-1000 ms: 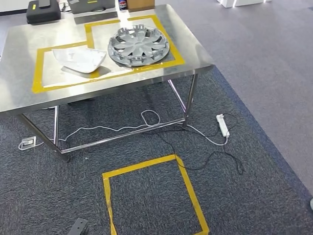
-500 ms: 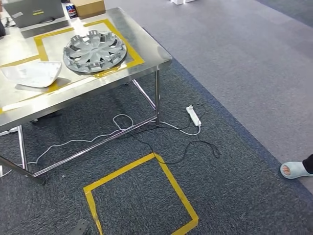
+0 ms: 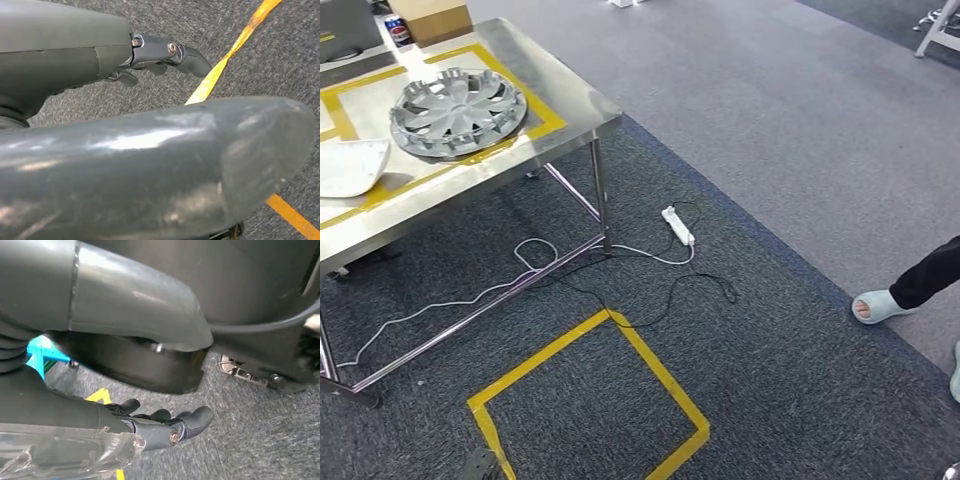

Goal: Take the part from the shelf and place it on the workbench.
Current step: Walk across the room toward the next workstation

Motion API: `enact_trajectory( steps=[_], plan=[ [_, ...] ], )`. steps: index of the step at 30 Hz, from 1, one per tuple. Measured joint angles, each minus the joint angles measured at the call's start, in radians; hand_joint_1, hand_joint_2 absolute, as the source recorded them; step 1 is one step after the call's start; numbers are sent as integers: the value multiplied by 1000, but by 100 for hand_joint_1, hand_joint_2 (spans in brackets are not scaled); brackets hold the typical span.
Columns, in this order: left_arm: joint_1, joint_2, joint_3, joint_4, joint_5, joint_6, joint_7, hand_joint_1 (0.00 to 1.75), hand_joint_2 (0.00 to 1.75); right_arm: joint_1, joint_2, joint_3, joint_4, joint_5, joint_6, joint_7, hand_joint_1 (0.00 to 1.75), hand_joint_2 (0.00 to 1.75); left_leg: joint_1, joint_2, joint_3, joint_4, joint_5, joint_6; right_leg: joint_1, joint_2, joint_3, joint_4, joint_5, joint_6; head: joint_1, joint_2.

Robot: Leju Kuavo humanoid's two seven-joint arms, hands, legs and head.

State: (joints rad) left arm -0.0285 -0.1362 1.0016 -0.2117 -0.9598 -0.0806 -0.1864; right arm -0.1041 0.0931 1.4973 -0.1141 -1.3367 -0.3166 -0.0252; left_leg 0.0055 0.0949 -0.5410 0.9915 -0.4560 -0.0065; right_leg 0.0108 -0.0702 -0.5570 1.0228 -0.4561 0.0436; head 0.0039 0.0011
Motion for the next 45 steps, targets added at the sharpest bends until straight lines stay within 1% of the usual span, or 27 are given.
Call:
enact_trajectory(
  steps=[3, 5, 7, 8, 9, 10, 12, 14, 16, 18, 20, 22, 24, 25, 26, 28, 30, 31, 33, 34, 36, 38, 40, 41, 42, 44, 45],
  plan=[
    [-3, 0, 6, 0, 19, -17, 0, 0, 0, 3, 0, 0, 0, -1, 2, -1, 0, 0, 1, 23, 4, -2, -1, -19, 2, 26, -6, -12, 6, -22, -2, 0],
    [-6, 1, 19, 0, 44, -41, -3, 0, 0, 4, 0, 0, 0, -3, 6, -1, 0, 0, 4, -9, -8, 33, -32, -29, -2, 50, -3, -20, 16, -35, -4, 0],
    [-6, 1, 30, 0, 45, -51, -7, 0, 0, 2, 0, -1, 0, -6, 11, 1, 0, 0, 5, -62, -59, 146, -98, -34, -4, 75, -4, -23, 23, -44, -7, 0],
    [-5, 1, 31, 0, 39, -52, -7, 0, 0, 1, 0, -1, 0, -7, 12, 4, 0, 0, 4, -77, -91, 211, -126, -34, -3, 89, -6, -23, 25, -46, -7, 0],
    [-4, 1, 31, 0, 31, -52, -7, 0, 0, 1, 0, -2, 0, -8, 11, 11, 0, 0, 4, -85, -116, 258, -139, -33, -2, 104, -7, -23, 26, -47, -7, 0],
    [-3, 1, 31, 0, 24, -50, -7, 0, 0, 1, 0, -2, 0, -10, 8, 22, 0, 0, 3, -89, -126, 272, -130, -32, -2, 119, -8, -22, 26, -47, -7, 0],
    [-4, 1, 31, 0, 14, -41, -20, 0, 0, -4, 0, -2, 0, -18, -4, 56, 0, 0, 4, -106, -94, 193, -63, -27, -1, 151, -7, -21, 28, -45, -7, 0],
    [-7, 1, 33, 0, 17, -30, -59, 0, 0, -12, 1, -4, -1, -30, -16, 89, 0, 0, 9, -157, -37, 66, -2, -22, 0, 180, -11, -15, 27, -39, -7, 0],
    [-10, -1, 36, 0, 22, -26, -99, 0, 0, -17, 1, -7, -1, -41, -23, 104, 0, 0, 12, -189, -13, 7, 8, -17, 0, 203, -24, -8, 28, -29, -6, 0],
    [-13, -5, 38, 0, 18, -25, -114, 0, 0, -18, 1, -12, -1, -46, -27, 108, 0, 0, 11, -168, -11, 2, 6, -9, -3, 222, -35, -7, 30, -18, -7, 0],
    [-16, -7, 38, 0, 9, -23, -116, 0, 0, -18, 0, -15, -1, -48, -30, 114, 0, 0, 13, -141, -9, -2, 8, 2, -1, 183, -52, 24, 9, -7, 0, 0],
    [-14, -7, 38, 0, -5, -22, -100, 0, 0, -22, 0, -18, -1, -37, -33, 131, 0, 0, 13, -111, -6, -4, 7, 11, 0, 111, -100, 131, -52, 4, 8, 0],
    [-9, -7, 38, 0, -20, -27, -60, 0, 0, -34, -1, -10, -1, 5, -33, 170, 0, 0, 11, -76, -5, -4, 4, 13, -4, 79, -152, 249, -103, 13, 9, 0],
    [-8, -7, 38, 0, -28, -31, -40, 0, 0, -39, -1, -4, -1, 23, -33, 189, 0, 0, 11, -59, -4, -3, 3, 12, -6, 72, -157, 268, -104, 16, 9, 0],
    [-9, -8, 38, 0, -33, -33, -23, 0, 0, -40, -1, 1, -1, 31, -30, 203, 0, 0, 11, -44, -3, -3, 1, 10, -9, 66, -141, 248, -86, 17, 9, 0],
    [-12, -11, 38, 0, -37, -33, -2, 0, 0, -35, -1, 4, -1, 19, -22, 200, 0, 0, 11, -21, 5, -3, -4, 3, -12, 36, -70, 124, -26, 19, 10, 0],
    [-13, -13, 38, 0, -36, -31, 11, 0, 0, -27, -2, 3, -1, 11, -16, 189, 0, 0, 7, -2, 11, -1, -10, -7, -8, 2, -17, 22, 4, 9, 11, 0],
    [-13, -13, 38, 0, -35, -30, 15, 0, 0, -24, -2, 3, -1, 10, -15, 184, 0, 0, 4, 9, 12, -1, -11, -12, -5, -4, -10, 5, 5, 1, 11, 0],
    [-15, -14, 38, 0, -33, -30, 19, 0, 0, -21, -2, 3, -1, 7, -15, 174, 0, 0, 2, 30, 15, -3, -11, -22, -2, 21, -16, 3, 7, -18, 11, 0],
    [-17, -15, 38, 0, -31, -31, 19, 0, 0, -19, -2, 3, -1, 6, -12, 166, 0, 0, 4, 25, 16, -1, -16, -27, -3, 34, -18, 2, 10, -24, 10, 0],
    [-22, -16, 38, 0, -22, -36, 14, 0, 0, -19, -3, 2, -1, 3, 8, 132, 0, 0, 8, -20, -5, 50, -54, -35, -7, 57, -18, -2, 14, -38, 6, 0],
    [-19, -16, 40, 0, -14, -40, 9, 0, 0, -16, -6, 2, -1, 1, 42, 89, 0, 0, 9, -71, -65, 175, -117, -36, -7, 81, -19, -2, 16, -45, 1, 0],
    [-13, -17, 43, 0, -12, -42, 7, 0, 0, -10, -11, 1, -1, 1, 63, 64, 0, 0, 7, -87, -120, 272, -139, -33, -6, 111, -20, -2, 16, -48, 1, 0],
    [-11, -18, 44, 0, -12, -43, 6, 0, 0, -8, -13, 1, -1, 1, 67, 59, 0, 0, 6, -91, -127, 273, -121, -31, -6, 128, -19, -2, 17, -48, 1, 0],
    [-10, -18, 45, 0, -12, -43, 5, 0, 0, -7, -14, 1, -1, 1, 70, 55, 0, 0, 6, -97, -114, 236, -86, -28, -6, 144, -18, -2, 17, -47, 1, 0],
    [-11, -17, 47, 0, -12, -43, 3, 0, 0, -8, -15, 1, -1, 0, 75, 51, 0, 0, 8, -139, -63, 113, -13, -22, -5, 172, -17, 0, 17, -43, 1, 0],
    [-12, -18, 47, 0, -13, -42, 2, 0, 0, -10, -15, 1, -1, -1, 77, 49, 0, 0, 11, -162, -39, 60, 4, -21, -4, 186, -20, 3, 17, -40, 1, 0]
  ],
)
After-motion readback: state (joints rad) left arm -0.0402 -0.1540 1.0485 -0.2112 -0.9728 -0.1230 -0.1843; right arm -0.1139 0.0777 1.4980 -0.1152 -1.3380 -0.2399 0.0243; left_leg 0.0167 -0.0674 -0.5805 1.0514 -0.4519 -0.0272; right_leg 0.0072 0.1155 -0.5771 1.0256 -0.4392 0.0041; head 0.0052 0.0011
